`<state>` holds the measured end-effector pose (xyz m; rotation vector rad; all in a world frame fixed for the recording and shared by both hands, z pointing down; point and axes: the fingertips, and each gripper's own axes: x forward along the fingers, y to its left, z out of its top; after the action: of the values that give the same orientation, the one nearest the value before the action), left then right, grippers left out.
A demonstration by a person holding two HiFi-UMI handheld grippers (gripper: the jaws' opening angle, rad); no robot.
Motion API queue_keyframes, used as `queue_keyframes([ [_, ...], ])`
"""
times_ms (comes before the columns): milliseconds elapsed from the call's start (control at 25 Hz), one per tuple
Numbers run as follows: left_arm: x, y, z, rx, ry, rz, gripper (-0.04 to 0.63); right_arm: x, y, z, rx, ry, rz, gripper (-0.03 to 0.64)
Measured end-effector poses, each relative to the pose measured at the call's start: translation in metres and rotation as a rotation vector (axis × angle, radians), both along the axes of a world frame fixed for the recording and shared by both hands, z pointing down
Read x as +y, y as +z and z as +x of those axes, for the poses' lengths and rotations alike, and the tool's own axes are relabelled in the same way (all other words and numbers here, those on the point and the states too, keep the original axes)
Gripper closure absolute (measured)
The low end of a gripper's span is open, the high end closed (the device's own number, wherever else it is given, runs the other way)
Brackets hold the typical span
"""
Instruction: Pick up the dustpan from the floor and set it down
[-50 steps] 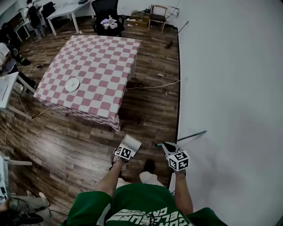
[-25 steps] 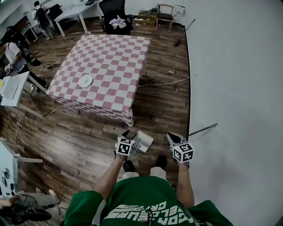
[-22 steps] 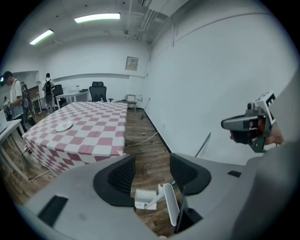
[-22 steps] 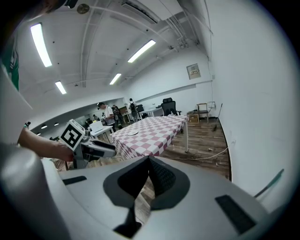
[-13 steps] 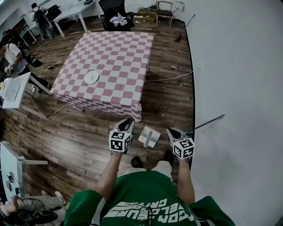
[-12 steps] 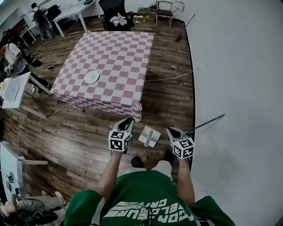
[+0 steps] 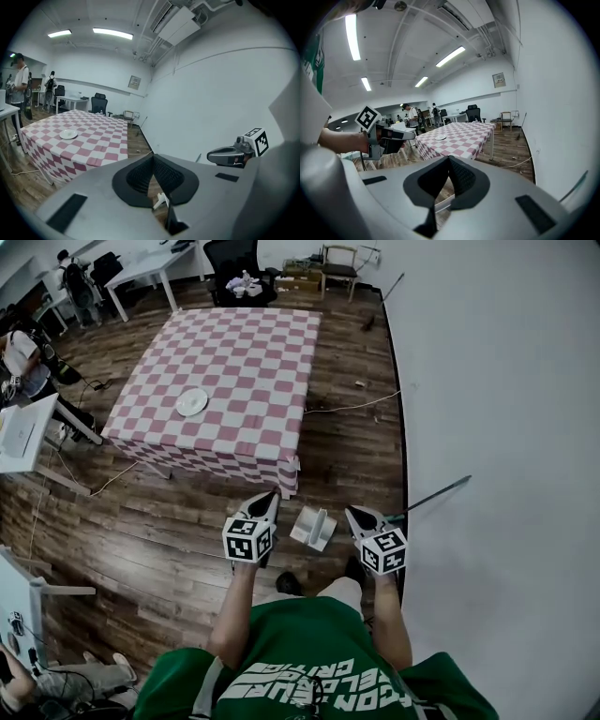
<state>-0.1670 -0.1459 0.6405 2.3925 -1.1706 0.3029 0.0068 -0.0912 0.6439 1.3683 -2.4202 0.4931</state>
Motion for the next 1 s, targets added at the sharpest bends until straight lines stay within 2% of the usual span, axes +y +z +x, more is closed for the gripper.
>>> queue_keyframes([
  [320, 0.008, -0.012, 0.002, 0.025, 0.029, 0.026, 0.591, 0.009, -0.003, -0.01, 0.005, -0.005, 0.004, 0.609],
  [1000, 0.017, -0.012, 0.01, 0.028, 0.065, 0.022, 0.591, 0.02, -0.005, -0.009, 0.004, 0.001, 0.008, 0.609],
])
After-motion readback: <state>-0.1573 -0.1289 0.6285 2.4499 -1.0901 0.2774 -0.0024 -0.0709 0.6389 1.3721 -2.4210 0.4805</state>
